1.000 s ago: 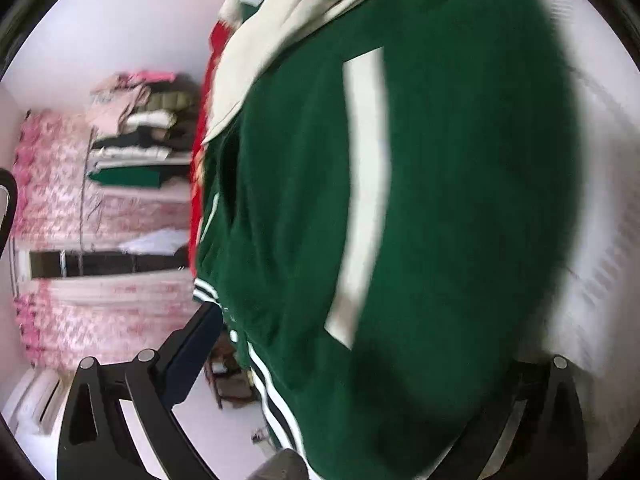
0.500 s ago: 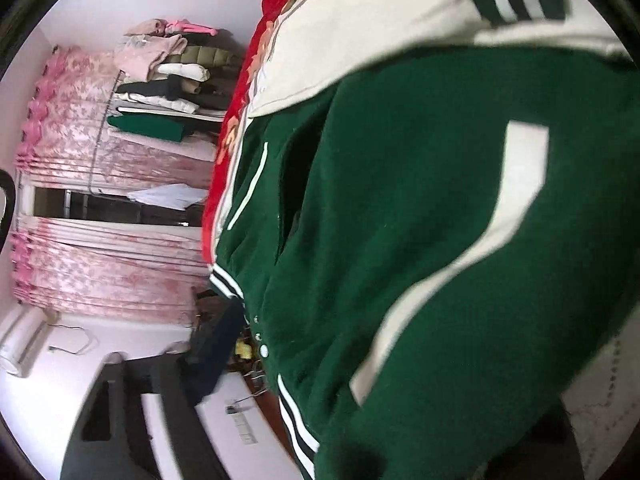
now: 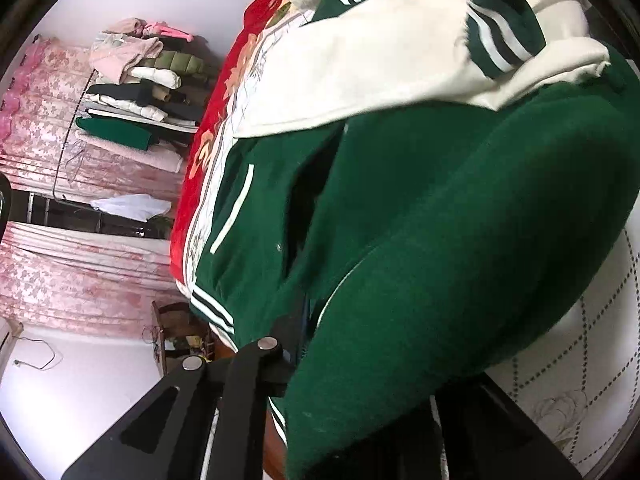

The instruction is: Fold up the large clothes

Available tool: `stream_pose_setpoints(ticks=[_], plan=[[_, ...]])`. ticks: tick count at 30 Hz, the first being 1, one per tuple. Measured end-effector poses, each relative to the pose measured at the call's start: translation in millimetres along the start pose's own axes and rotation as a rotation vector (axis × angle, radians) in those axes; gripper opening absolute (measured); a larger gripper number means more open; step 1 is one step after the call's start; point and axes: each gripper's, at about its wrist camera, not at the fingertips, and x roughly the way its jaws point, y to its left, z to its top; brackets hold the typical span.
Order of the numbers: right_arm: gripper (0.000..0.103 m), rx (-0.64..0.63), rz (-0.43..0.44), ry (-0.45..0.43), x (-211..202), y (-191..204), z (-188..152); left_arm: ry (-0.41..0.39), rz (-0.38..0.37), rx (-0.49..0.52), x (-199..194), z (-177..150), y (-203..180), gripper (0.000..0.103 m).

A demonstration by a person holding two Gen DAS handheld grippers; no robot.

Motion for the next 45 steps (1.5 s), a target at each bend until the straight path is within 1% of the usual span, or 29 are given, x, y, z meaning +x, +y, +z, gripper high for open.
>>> stream_pose_setpoints(ticks=[1,2,5,7,11,13,15,18,20,21,22,23,26,27,29,31,33,35,36,37,38,39,40,41,43,44,45], plan=[[0.024,-0.004,-0.022,-0.011,-1,5,-1,-0.007,-0.013,0.000,1,1,5,0.014],[0.013,-0.002,-0.053,-0.016,-1,10,0,-0.011,-0.029,-0.004,1,2,10,0.015],[0.010,-0.016,-0.078,-0.044,-6,28,-1,-0.030,-0.096,-0.009,2,5,31,0.014],[0.009,-0.040,-0.101,-0.059,-9,52,-4,-0.044,-0.142,-0.015,2,9,50,0.014],[0.009,-0.101,-0.191,-0.084,-5,123,-8,-0.053,-0.260,-0.041,10,15,100,0.013],[0.009,-0.140,-0.252,-0.090,8,167,-8,-0.049,-0.329,-0.059,20,19,130,0.013],[0.009,-0.188,-0.316,-0.087,28,212,-8,-0.042,-0.377,-0.077,34,24,155,0.013],[0.009,-0.246,-0.409,-0.068,77,274,0,-0.006,-0.439,-0.139,69,33,195,0.013],[0.009,-0.266,-0.460,-0.047,113,302,6,0.027,-0.474,-0.186,100,39,218,0.015],[0.009,-0.281,-0.490,-0.028,139,315,11,0.043,-0.486,-0.197,115,41,225,0.016],[0.009,-0.284,-0.510,-0.018,159,324,14,0.069,-0.507,-0.211,133,44,232,0.017],[0.009,-0.295,-0.545,0.003,188,334,20,0.092,-0.532,-0.225,149,45,237,0.017],[0.009,-0.303,-0.609,0.049,250,346,29,0.169,-0.603,-0.302,202,42,252,0.017],[0.009,-0.313,-0.638,0.073,275,348,31,0.195,-0.620,-0.322,219,40,258,0.017],[0.009,-0.322,-0.679,0.108,311,351,31,0.232,-0.641,-0.360,245,34,265,0.017],[0.009,-0.341,-0.720,0.143,349,360,27,0.250,-0.648,-0.377,260,28,270,0.017],[0.010,-0.371,-0.748,0.166,379,370,22,0.260,-0.663,-0.394,273,20,275,0.017],[0.012,-0.399,-0.781,0.192,405,379,16,0.272,-0.697,-0.409,285,15,280,0.019],[0.020,-0.414,-0.794,0.225,423,381,13,0.272,-0.727,-0.429,292,13,284,0.020],[0.032,-0.410,-0.788,0.250,435,382,13,0.275,-0.763,-0.456,300,11,290,0.024],[0.039,-0.408,-0.780,0.277,445,383,12,0.279,-0.793,-0.478,306,9,295,0.033],[0.049,-0.411,-0.781,0.299,454,385,12,0.290,-0.810,-0.511,314,6,303,0.042],[0.055,-0.403,-0.763,0.299,457,387,12,0.304,-0.802,-0.537,320,3,310,0.063],[0.058,-0.396,-0.732,0.299,456,390,12,0.323,-0.785,-0.566,330,-1,318,0.077],[0.059,-0.388,-0.655,0.300,448,395,13,0.349,-0.772,-0.615,345,-10,331,0.078],[0.059,-0.384,-0.618,0.297,442,396,13,0.376,-0.757,-0.641,355,-15,338,0.086],[0.060,-0.379,-0.583,0.295,434,397,13,0.389,-0.758,-0.656,362,-19,342,0.090]])
